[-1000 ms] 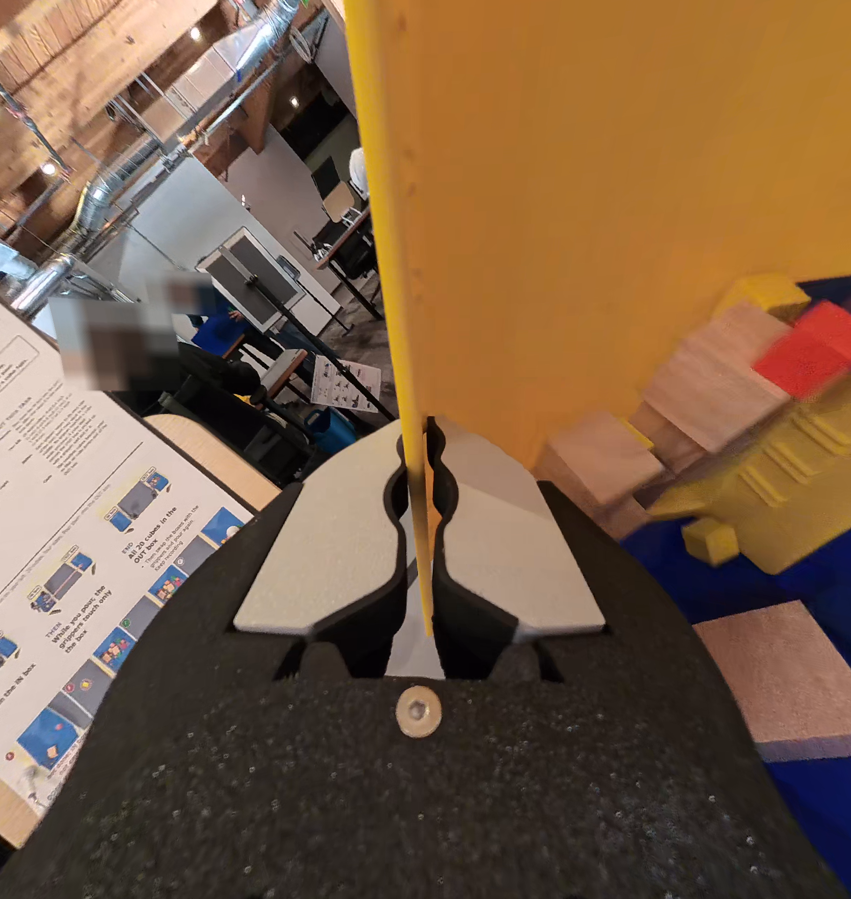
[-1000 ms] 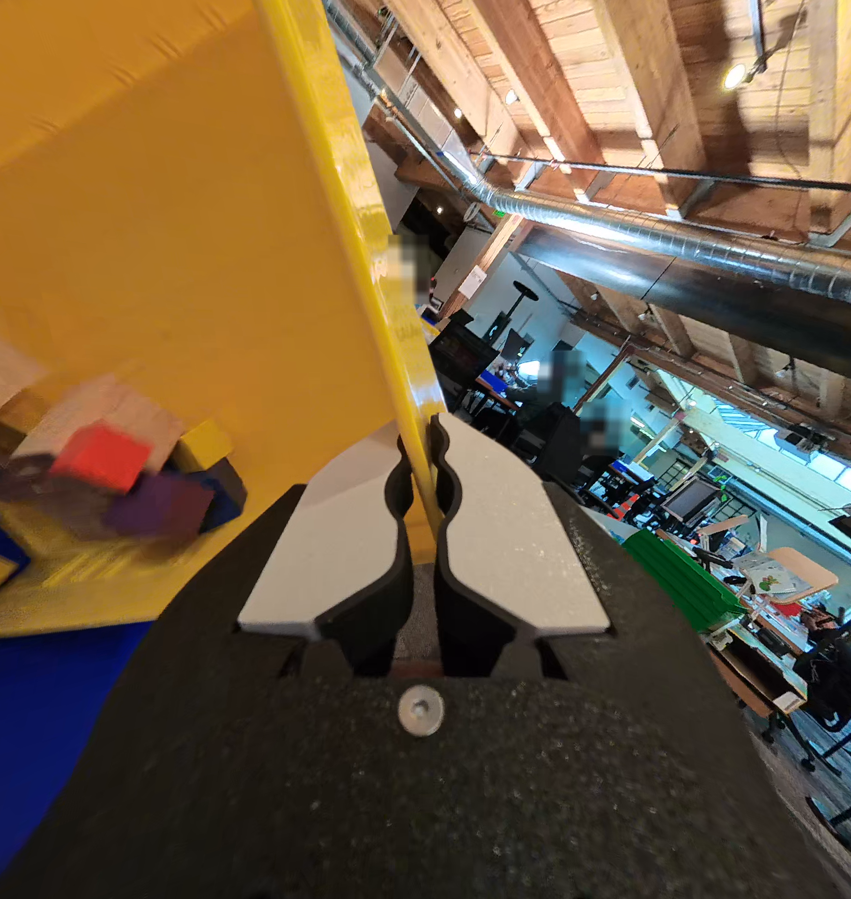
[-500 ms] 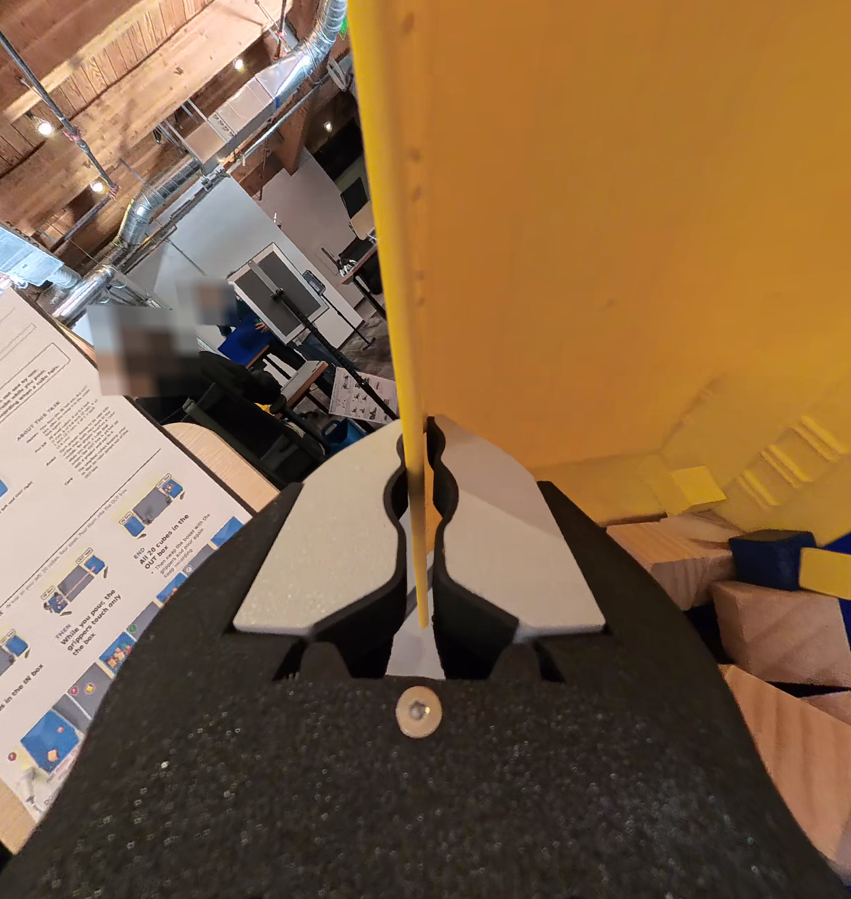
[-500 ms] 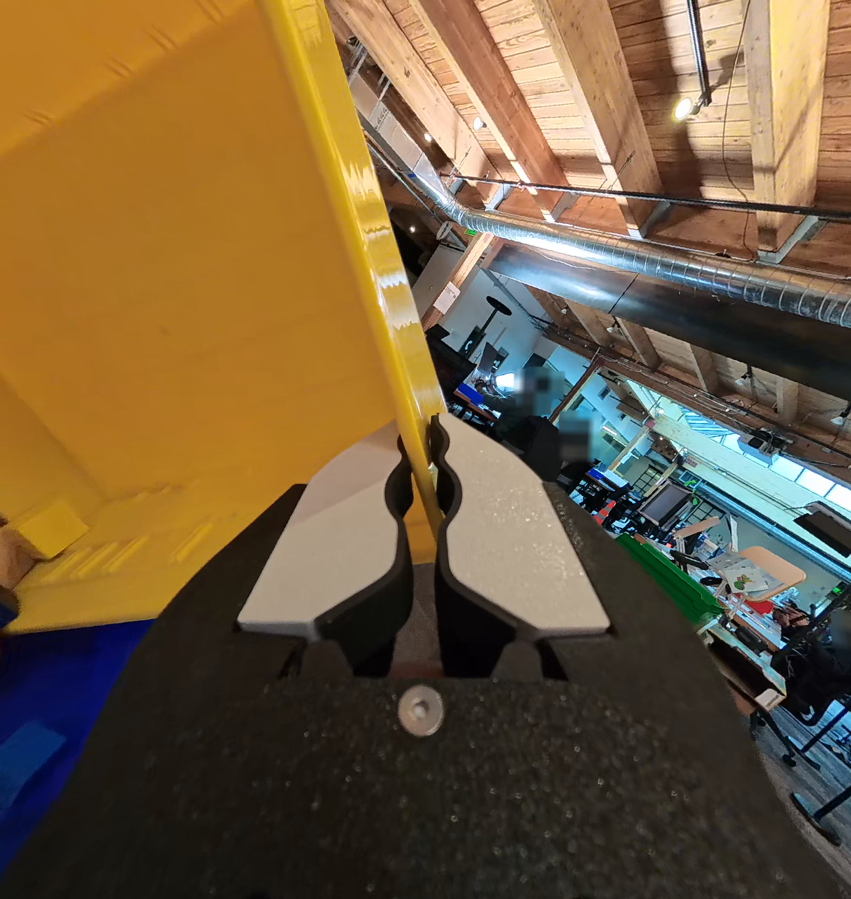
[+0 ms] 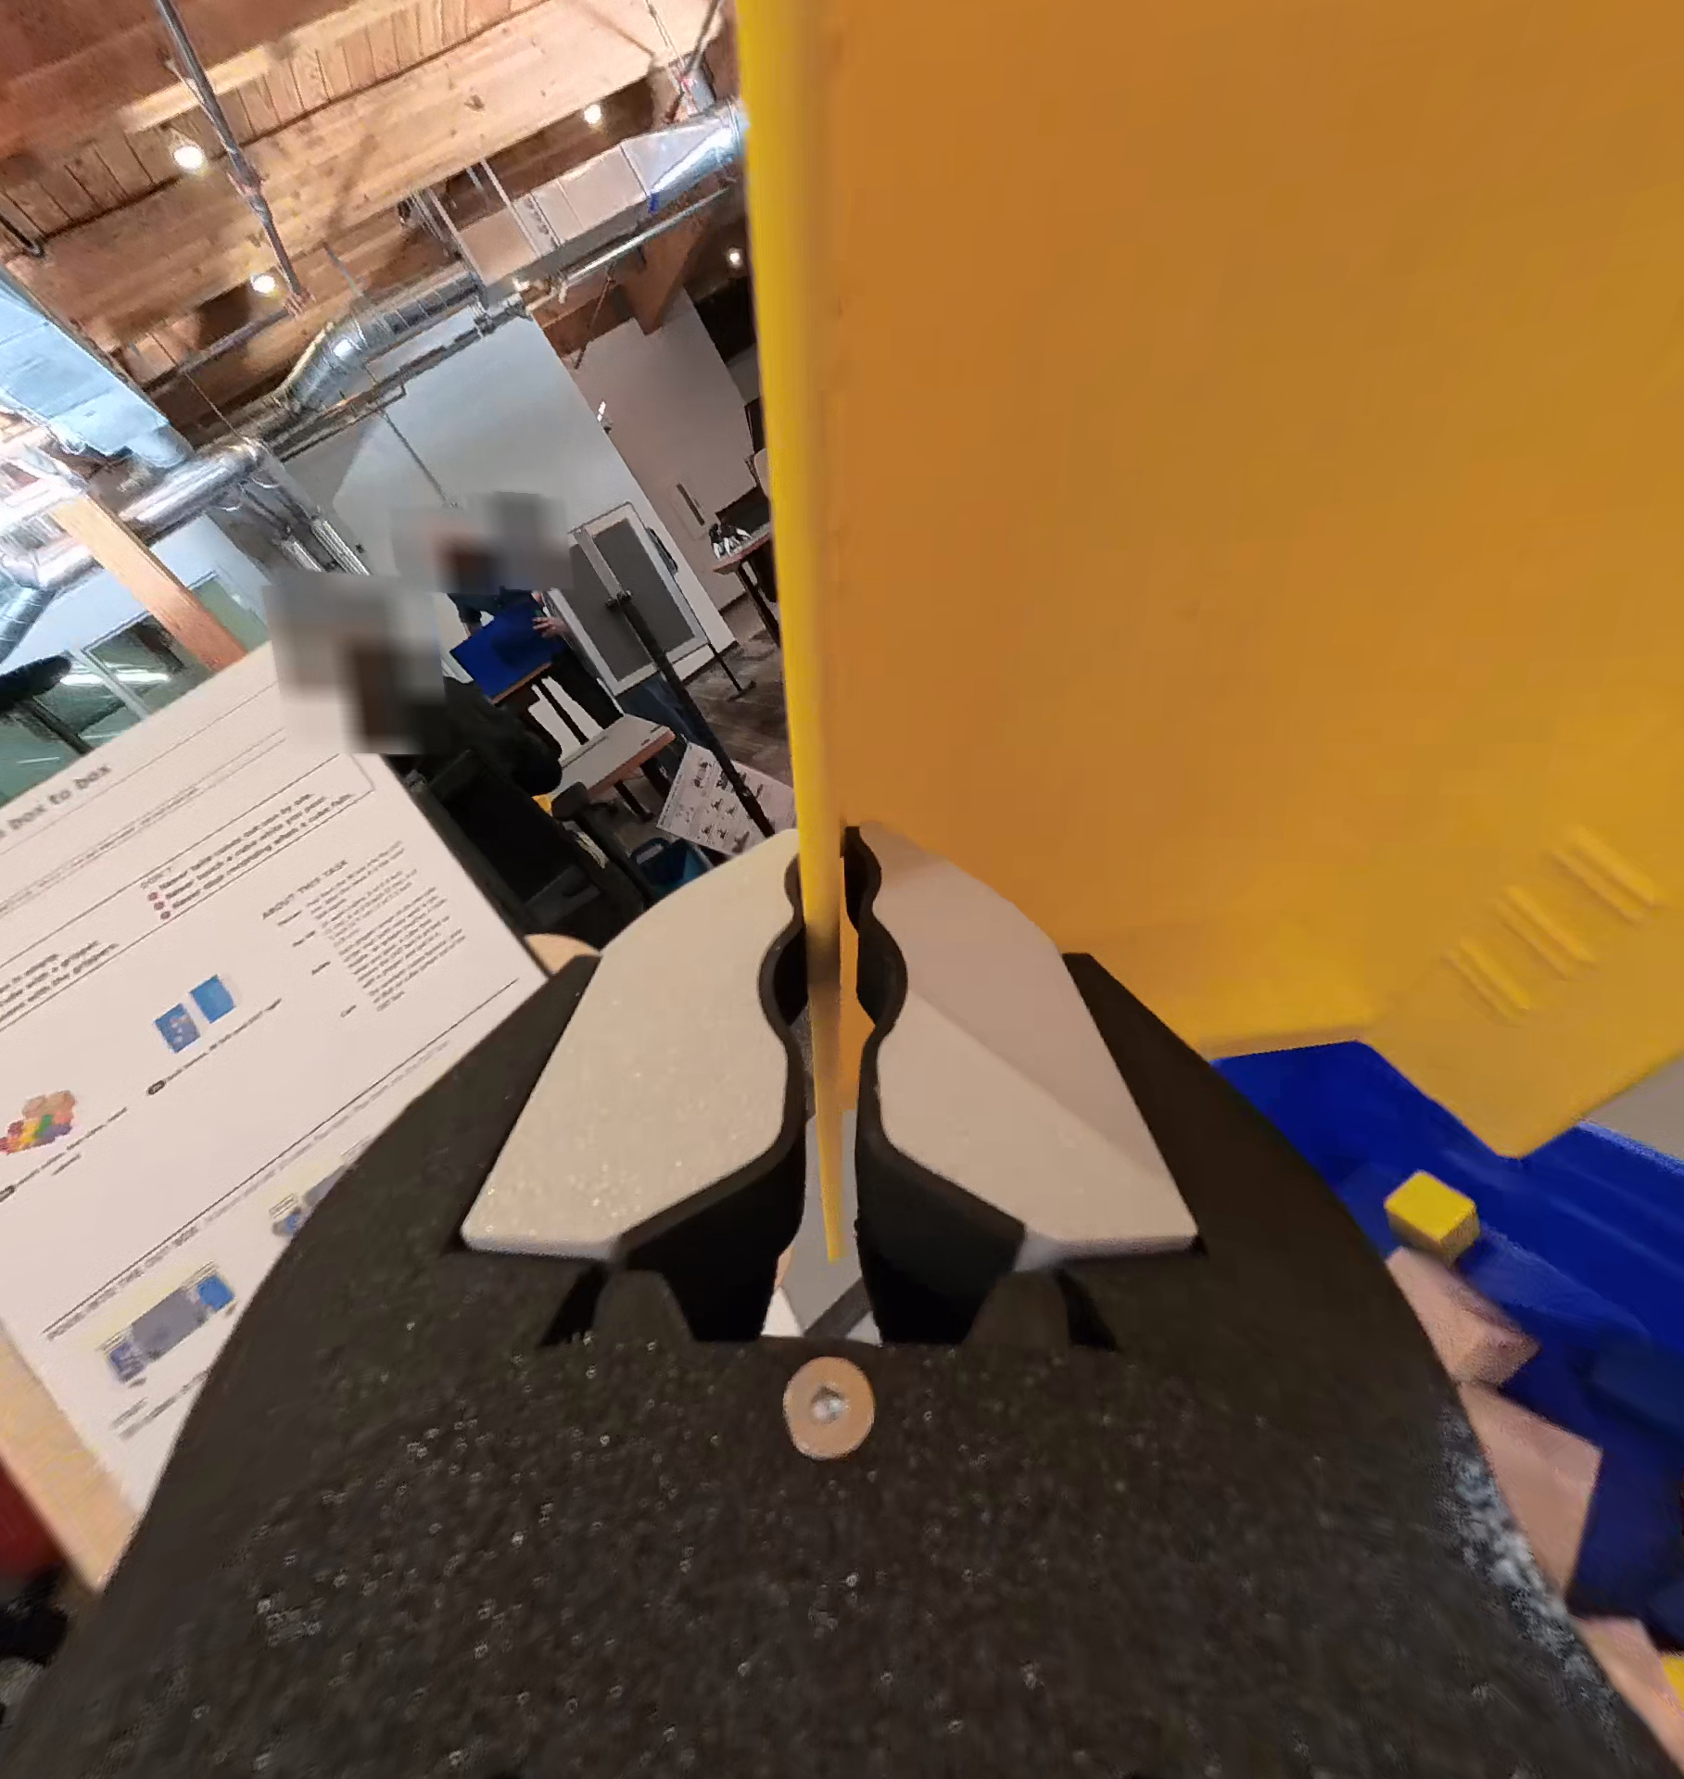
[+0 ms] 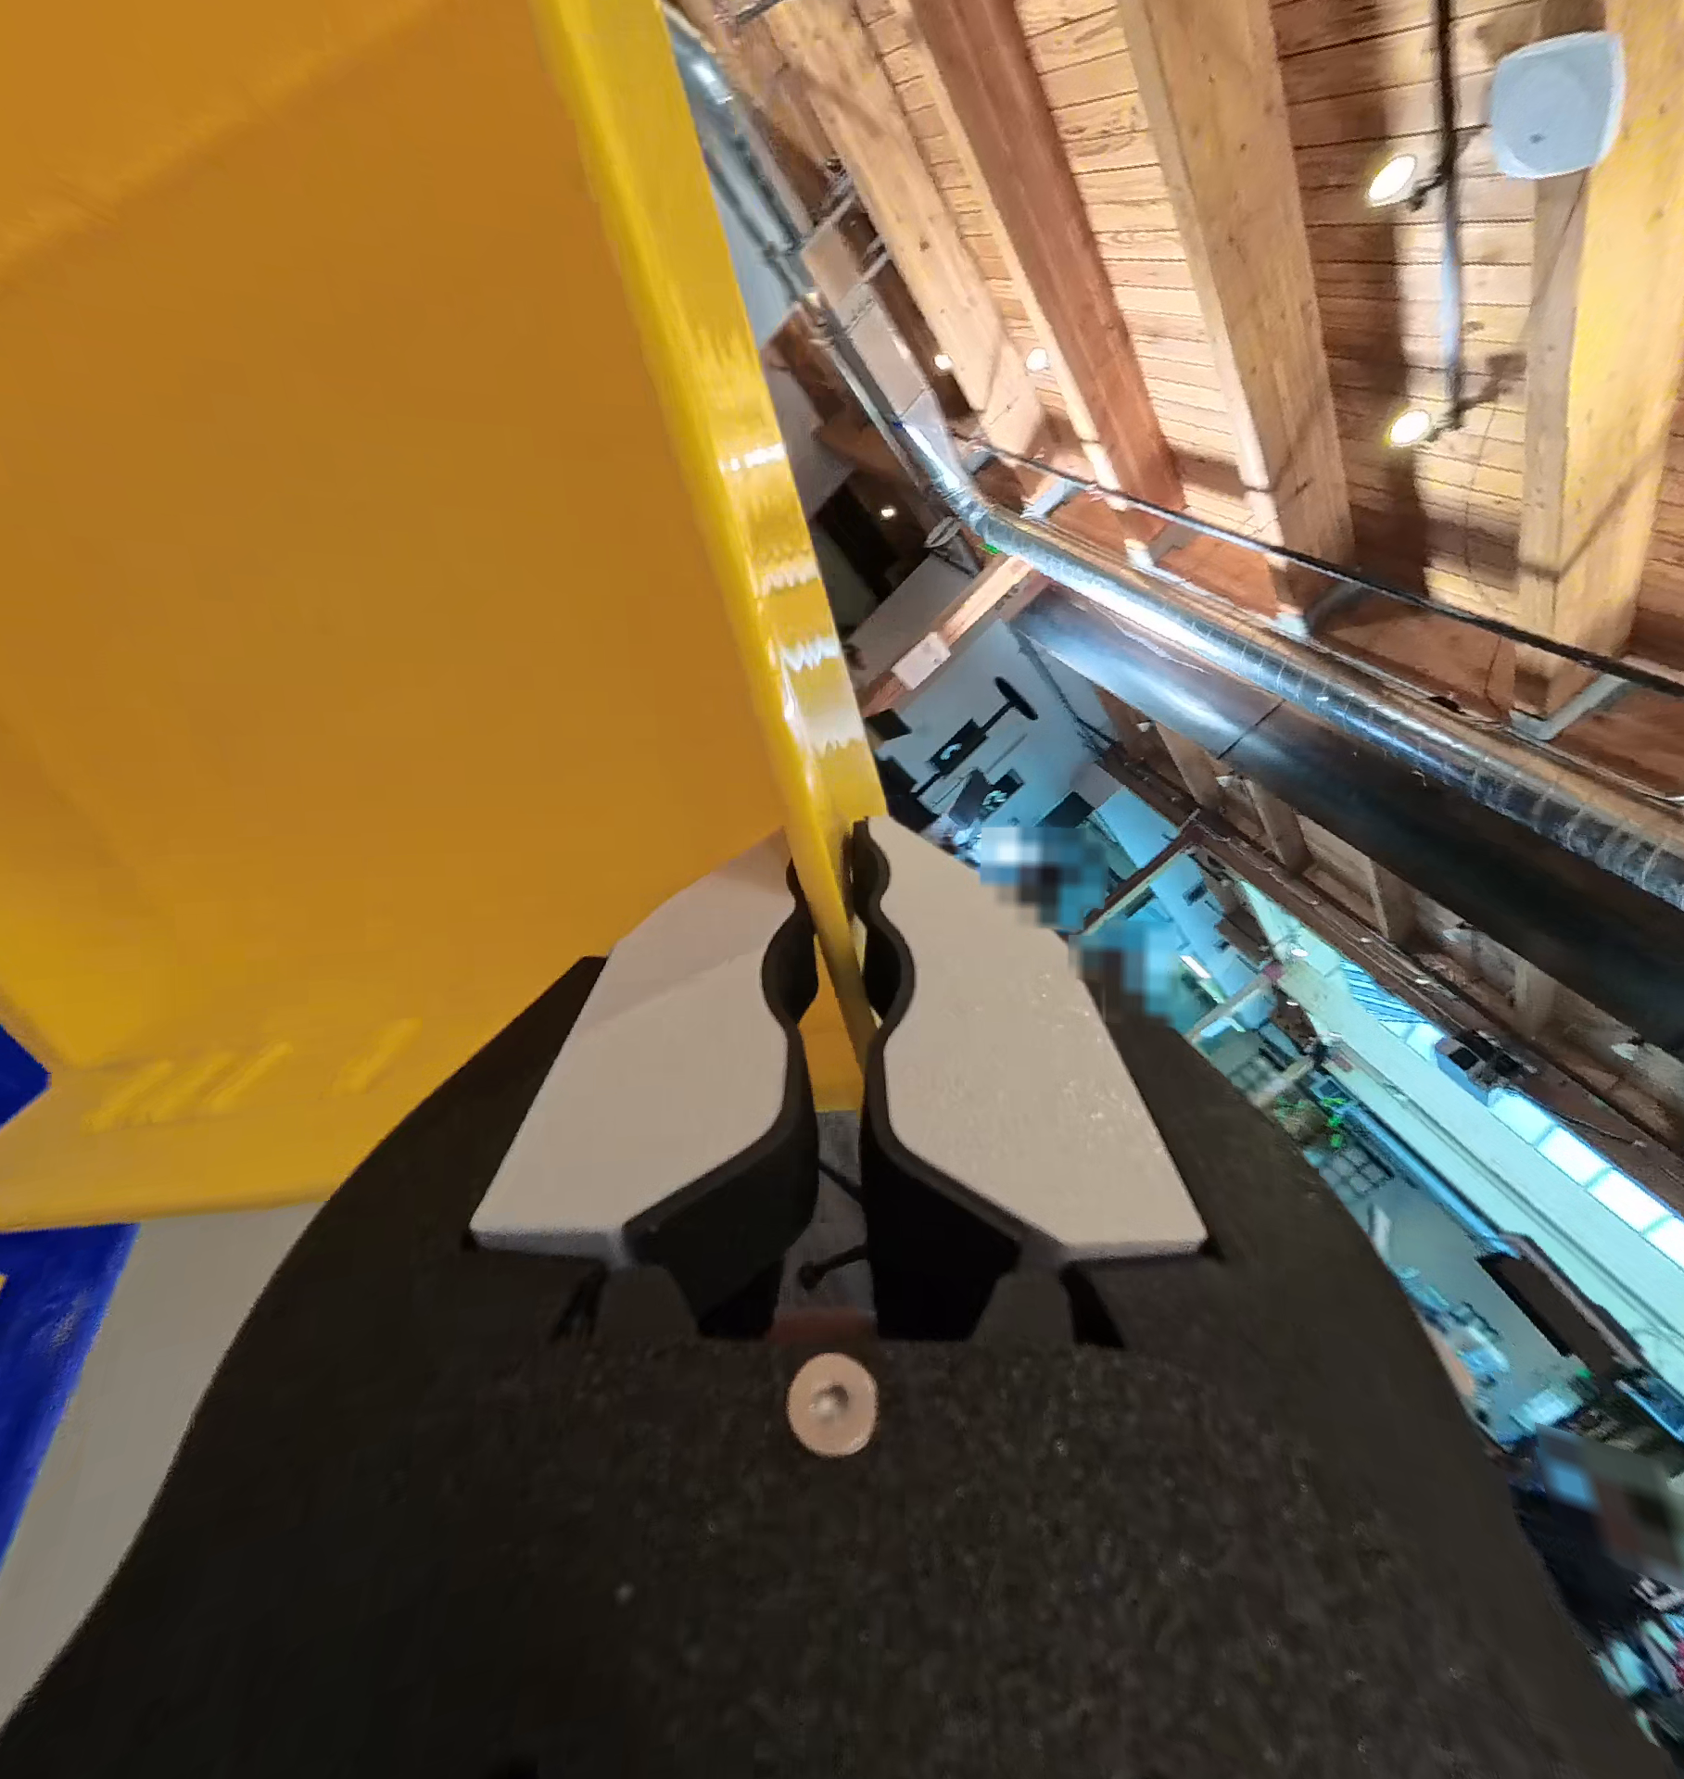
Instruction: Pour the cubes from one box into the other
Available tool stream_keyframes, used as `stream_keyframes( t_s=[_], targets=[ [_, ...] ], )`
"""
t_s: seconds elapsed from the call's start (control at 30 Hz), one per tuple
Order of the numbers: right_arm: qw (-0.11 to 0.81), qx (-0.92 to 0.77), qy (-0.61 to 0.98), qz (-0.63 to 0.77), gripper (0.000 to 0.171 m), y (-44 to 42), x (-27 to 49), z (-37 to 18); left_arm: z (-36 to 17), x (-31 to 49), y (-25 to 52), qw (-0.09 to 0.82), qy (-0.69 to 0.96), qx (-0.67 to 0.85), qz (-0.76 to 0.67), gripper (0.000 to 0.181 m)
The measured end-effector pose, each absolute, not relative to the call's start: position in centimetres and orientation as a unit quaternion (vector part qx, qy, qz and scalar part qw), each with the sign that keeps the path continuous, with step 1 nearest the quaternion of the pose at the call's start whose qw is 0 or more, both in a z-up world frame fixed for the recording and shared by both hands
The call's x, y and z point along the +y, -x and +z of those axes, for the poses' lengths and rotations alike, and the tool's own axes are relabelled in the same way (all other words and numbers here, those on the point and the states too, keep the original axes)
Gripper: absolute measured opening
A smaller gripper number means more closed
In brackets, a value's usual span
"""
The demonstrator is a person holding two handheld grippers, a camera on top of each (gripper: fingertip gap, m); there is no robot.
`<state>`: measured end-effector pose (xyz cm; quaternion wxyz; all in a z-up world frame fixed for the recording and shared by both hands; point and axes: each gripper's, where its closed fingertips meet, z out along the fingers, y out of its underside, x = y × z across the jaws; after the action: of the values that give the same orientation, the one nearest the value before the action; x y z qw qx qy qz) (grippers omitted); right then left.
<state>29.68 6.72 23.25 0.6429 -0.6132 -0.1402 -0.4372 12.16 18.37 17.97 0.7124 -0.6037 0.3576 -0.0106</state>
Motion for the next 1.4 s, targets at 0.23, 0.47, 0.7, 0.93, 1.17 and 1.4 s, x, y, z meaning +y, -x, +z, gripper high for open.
stream_keyframes(
  t_s=[0.23,0.47,0.7,0.93,1.17,1.4],
  targets=[
    [0.57,-0.24,0.713,-0.331,0.005,-19.3,9.4,27.1,19.7,16.0,-0.2,0.62,0.676,0.394,0.062,0.005],
    [0.404,-0.418,0.797,-0.165,0.003,-0.1,16.9,20.2,15.5,14.7,20.5,0.446,0.821,0.345,0.092,0.005],
    [0.198,-0.574,0.794,-0.03,0.003,20.0,20.3,5.1,3.8,10.5,39.0,0.279,0.918,0.269,0.09,0.006],
    [0.077,-0.624,0.777,-0.022,0.003,30.8,23.6,-4.0,-4.0,10.8,48.3,0.197,0.957,0.204,0.067,0.006],
    [-0.007,-0.643,0.765,-0.005,0.003,35.0,26.7,-9.1,-8.9,12.6,51.5,0.135,0.976,0.171,-0.004,0.006],
    [-0.029,-0.644,0.764,0.017,0.005,36.0,28.5,-12.6,-11.7,14.6,52.5,0.115,0.978,0.169,-0.03,0.006]
  ],
)
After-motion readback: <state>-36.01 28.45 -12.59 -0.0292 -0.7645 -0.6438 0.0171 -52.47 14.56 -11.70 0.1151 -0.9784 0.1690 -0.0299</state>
